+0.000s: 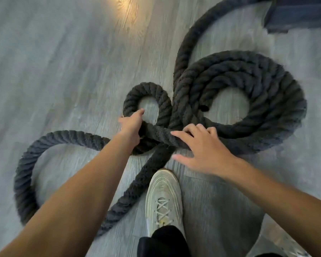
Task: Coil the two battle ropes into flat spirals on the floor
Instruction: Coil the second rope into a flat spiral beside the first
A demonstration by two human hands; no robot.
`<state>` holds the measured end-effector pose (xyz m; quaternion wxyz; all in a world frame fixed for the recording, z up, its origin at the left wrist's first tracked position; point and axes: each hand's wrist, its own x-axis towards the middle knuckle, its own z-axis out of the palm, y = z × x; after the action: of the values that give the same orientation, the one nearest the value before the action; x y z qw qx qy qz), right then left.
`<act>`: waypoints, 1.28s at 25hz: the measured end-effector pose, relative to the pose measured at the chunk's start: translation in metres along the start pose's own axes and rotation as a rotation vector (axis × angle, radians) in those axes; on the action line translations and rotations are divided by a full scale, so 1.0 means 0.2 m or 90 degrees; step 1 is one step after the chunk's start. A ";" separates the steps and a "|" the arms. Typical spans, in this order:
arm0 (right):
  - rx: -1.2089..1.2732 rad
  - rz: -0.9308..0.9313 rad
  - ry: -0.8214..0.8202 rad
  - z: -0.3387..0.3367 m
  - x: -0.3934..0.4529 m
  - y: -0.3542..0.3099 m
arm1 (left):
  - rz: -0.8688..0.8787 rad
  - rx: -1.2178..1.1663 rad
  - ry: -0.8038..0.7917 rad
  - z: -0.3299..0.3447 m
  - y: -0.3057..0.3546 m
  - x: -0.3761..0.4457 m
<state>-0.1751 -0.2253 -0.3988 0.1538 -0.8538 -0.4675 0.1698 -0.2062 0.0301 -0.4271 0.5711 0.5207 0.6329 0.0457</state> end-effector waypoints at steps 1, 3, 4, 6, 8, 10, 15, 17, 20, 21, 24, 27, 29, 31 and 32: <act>-0.019 0.010 0.016 0.03 0.01 0.00 | -0.047 -0.072 -0.036 0.00 0.02 0.03; 0.006 0.019 0.045 0.04 0.01 0.03 | -0.038 -0.134 -0.069 -0.02 0.02 0.04; 0.039 0.028 0.049 0.04 0.01 0.04 | -0.028 -0.156 -0.070 -0.04 0.02 0.00; 0.111 0.057 0.070 0.04 0.01 0.05 | 0.005 -0.220 -0.080 -0.09 0.03 -0.09; 0.154 0.069 0.074 0.04 0.00 0.05 | 0.024 -0.302 -0.144 -0.17 0.03 -0.21; 0.148 0.043 0.038 0.04 -0.02 0.03 | -0.010 -0.379 -0.217 -0.26 -0.03 -0.32; 0.076 -0.074 -0.072 0.11 -0.13 0.01 | -0.066 -0.373 -0.410 -0.35 -0.31 -0.43; 0.179 -0.044 -0.056 0.09 -0.14 0.01 | -0.016 -0.333 -0.463 -0.34 -0.33 -0.46; 0.412 0.059 -0.017 0.01 -0.14 0.00 | 0.126 -0.197 -0.552 -0.33 -0.37 -0.47; 0.434 0.066 0.001 0.01 -0.14 -0.01 | 0.155 -0.132 -0.568 -0.33 -0.40 -0.47; 0.423 0.100 0.024 0.02 -0.21 0.01 | 0.285 0.156 -0.591 -0.36 -0.49 -0.51; 0.497 0.181 0.044 -0.06 -0.25 0.01 | 0.388 0.343 -0.677 -0.39 -0.53 -0.60; 0.504 0.161 0.001 -0.16 -0.27 0.04 | 0.527 0.412 -0.700 -0.38 -0.55 -0.68; 0.569 0.240 -0.074 -0.35 -0.29 -0.08 | 0.641 0.471 -0.616 -0.35 -0.59 -0.72; 0.638 0.304 -0.069 -0.47 -0.30 -0.14 | 0.690 0.503 -0.562 -0.33 -0.63 -0.72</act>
<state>-0.1865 -0.2710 -0.2942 0.4738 -0.7484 -0.1305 0.4453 -0.3604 -0.0936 -0.3894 0.4408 0.8891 -0.0231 -0.1208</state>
